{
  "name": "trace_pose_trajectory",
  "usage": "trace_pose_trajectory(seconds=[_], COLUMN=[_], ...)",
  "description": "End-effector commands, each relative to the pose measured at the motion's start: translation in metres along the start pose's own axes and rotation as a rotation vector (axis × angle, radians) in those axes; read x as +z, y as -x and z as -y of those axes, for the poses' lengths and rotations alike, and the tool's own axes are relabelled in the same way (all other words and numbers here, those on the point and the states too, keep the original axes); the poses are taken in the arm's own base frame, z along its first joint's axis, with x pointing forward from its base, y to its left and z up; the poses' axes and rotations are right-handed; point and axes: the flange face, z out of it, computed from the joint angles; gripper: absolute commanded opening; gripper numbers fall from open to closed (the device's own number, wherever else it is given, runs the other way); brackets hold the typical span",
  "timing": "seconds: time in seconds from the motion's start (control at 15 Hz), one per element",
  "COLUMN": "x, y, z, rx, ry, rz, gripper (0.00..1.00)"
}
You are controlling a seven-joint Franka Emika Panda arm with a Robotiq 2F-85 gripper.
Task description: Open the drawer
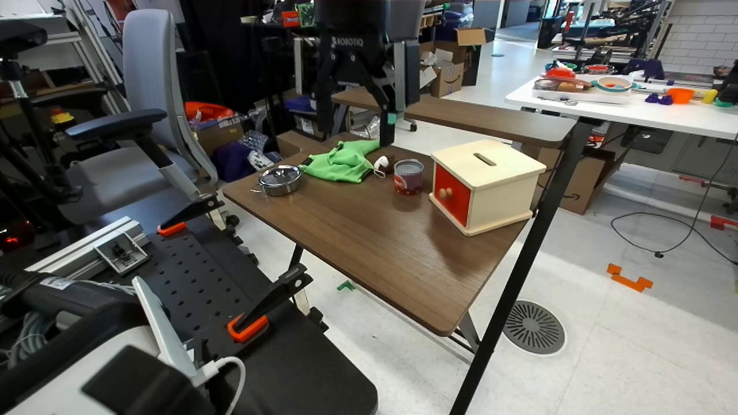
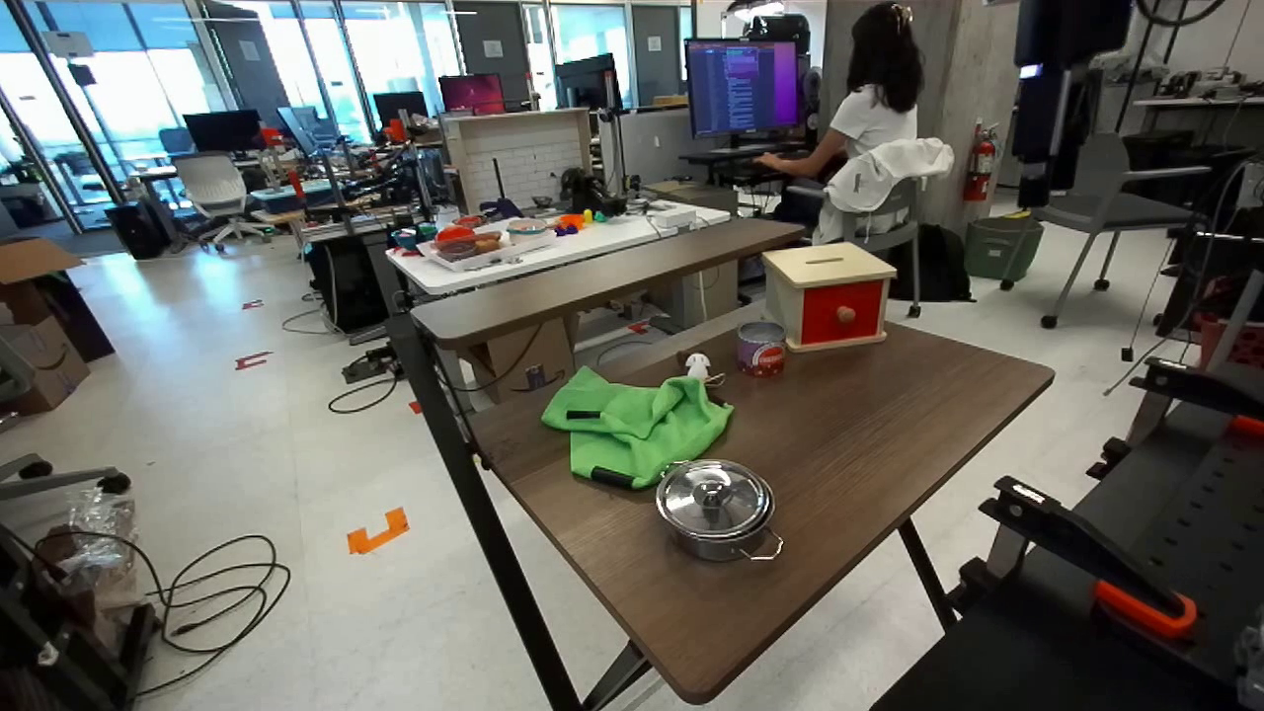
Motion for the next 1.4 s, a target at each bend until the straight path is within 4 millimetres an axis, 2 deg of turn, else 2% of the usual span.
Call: trace_pose_trajectory(seconds=[0.0, 0.27, 0.53, 1.07, 1.33], x=[0.031, 0.060, 0.088, 0.132, 0.144], y=[-0.040, -0.077, -0.102, -0.123, -0.129], z=[-0.007, -0.010, -0.024, -0.046, -0.053], rx=[0.012, 0.062, 0.114, 0.184, 0.225], ry=[-0.066, -0.117, -0.082, -0.075, -0.042], rz=[-0.049, -0.123, -0.218, -0.290, -0.337], gripper=[1.00, 1.00, 1.00, 1.00, 1.00])
